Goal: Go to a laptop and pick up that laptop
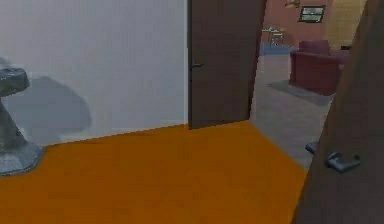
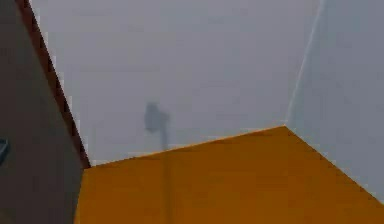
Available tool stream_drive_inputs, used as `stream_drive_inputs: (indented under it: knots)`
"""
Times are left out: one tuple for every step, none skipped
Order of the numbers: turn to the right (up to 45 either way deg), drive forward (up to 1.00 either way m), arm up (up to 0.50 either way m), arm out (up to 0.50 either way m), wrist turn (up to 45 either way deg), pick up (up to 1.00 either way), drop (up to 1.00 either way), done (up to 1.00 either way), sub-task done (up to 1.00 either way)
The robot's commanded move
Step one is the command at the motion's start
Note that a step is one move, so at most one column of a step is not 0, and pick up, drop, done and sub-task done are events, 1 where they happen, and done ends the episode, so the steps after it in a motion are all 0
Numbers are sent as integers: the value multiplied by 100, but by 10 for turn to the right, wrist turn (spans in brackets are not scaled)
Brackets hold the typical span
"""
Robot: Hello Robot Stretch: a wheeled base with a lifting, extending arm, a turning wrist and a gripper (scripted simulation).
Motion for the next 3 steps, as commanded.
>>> stream_drive_inputs:
  knots:
    - [0, 85, 0, 0, 0, 0, 0, 0, 0]
    - [240, 0, 0, 0, 0, 0, 0, 0, 0]
    - [0, 40, 0, 0, 0, 0, 0, 0, 0]
